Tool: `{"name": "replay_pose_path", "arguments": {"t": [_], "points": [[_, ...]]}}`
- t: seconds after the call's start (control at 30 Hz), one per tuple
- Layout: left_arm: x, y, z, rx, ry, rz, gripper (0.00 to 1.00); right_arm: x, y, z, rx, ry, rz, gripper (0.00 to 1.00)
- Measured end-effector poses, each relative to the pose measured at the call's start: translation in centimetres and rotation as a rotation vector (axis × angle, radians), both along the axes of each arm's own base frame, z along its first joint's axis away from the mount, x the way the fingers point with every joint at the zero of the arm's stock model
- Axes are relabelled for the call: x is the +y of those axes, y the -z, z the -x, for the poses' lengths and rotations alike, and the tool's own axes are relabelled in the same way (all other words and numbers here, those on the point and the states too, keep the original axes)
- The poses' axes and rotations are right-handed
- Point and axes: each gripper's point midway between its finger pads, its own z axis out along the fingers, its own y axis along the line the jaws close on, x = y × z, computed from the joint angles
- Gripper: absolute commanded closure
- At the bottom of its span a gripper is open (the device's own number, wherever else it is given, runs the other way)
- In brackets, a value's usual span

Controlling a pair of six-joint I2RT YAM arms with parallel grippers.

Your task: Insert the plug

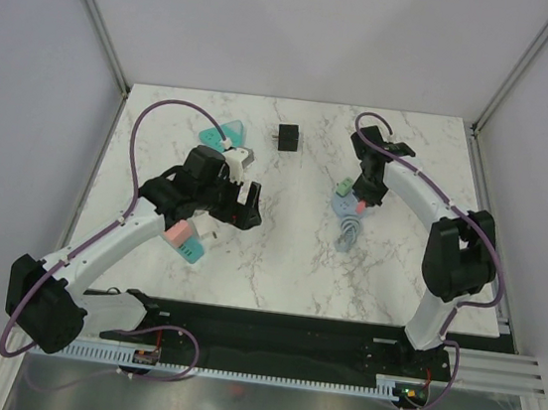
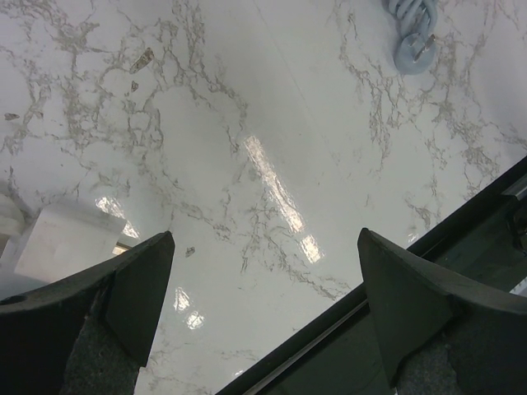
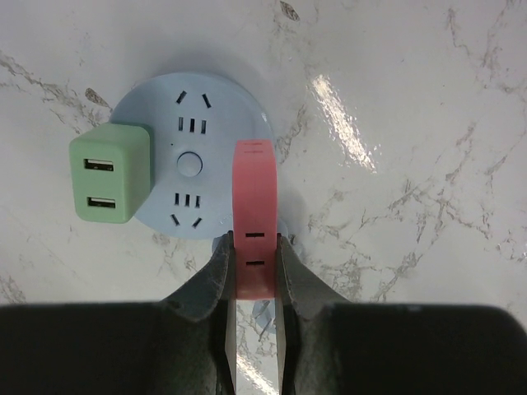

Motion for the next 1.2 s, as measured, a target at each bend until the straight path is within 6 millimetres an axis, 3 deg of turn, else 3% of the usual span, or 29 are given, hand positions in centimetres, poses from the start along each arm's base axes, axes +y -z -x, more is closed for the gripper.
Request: {"name": "replay_pose_path", "arguments": {"t": [1.2], "points": [[0.37, 0.01, 0.22, -0.010, -0.009, -0.004, 0.00, -0.21, 0.33, -0.55, -0.012, 0.056, -0.007, 1.00]]}}
